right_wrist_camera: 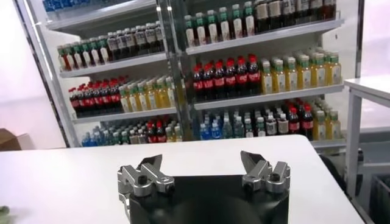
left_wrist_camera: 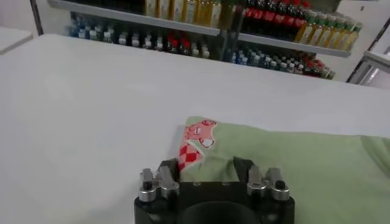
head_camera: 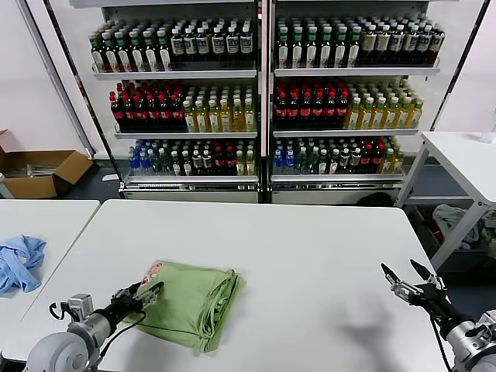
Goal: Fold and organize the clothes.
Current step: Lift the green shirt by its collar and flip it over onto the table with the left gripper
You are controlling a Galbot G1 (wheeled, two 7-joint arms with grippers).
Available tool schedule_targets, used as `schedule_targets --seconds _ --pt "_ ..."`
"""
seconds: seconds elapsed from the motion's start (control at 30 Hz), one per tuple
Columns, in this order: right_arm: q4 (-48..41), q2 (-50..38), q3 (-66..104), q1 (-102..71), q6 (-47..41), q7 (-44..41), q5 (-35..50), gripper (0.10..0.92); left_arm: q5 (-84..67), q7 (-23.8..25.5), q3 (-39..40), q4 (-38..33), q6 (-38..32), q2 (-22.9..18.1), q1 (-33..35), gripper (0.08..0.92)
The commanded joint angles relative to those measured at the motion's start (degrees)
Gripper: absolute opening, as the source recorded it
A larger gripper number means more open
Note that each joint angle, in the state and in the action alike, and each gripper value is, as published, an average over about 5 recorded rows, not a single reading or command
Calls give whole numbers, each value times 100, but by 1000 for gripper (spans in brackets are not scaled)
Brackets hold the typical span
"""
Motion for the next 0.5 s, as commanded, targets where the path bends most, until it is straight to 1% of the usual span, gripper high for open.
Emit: schedule_targets --seconds 0.03,0.3,0.4,0.5 --pt "30 -7 28 -4 -12 -3 28 823 79 69 85 49 22 -167 53 559" --pt "33 -19 67 -1 -1 -2 50 823 263 1 115 -16 -225 -290 143 325" --pt "37 -25 83 1 4 -2 52 823 269 -138 -29 -77 -340 -379 224 238" --pt "50 -44 135 -4 3 0 81 823 267 -399 -415 -287 -442 -587 396 153"
